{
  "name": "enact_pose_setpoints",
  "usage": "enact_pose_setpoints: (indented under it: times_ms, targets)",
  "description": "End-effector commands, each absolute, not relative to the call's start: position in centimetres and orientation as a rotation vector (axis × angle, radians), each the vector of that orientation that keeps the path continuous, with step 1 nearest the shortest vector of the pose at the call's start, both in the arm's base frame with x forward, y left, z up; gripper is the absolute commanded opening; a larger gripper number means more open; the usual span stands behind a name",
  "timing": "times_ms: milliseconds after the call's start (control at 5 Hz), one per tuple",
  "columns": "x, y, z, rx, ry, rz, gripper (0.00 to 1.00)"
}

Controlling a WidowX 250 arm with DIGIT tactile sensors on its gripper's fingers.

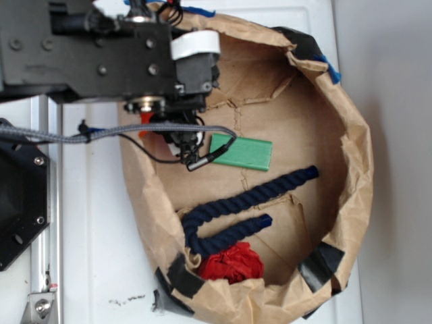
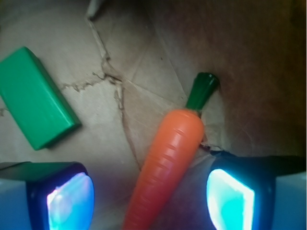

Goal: Grab the carrot.

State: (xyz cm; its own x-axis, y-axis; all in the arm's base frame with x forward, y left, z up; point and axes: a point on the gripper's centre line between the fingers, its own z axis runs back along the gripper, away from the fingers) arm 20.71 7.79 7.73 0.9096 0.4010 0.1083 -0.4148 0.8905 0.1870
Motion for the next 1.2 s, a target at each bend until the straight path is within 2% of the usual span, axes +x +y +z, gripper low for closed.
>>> enact_pose_setpoints:
  times_ms: [0, 400, 800, 1000]
  targets:
    - [19.4, 8.4, 6.7, 0.143, -0.084, 0.499, 1.0]
    - [20.7, 9.3, 6.1, 0.122, -0.094, 0.51, 1.0]
    - [20.4, 9.9, 5.5, 0.122, -0.098, 0.522, 1.0]
    - [20.4, 10.4, 4.5, 0.09, -0.103, 0.541, 1.0]
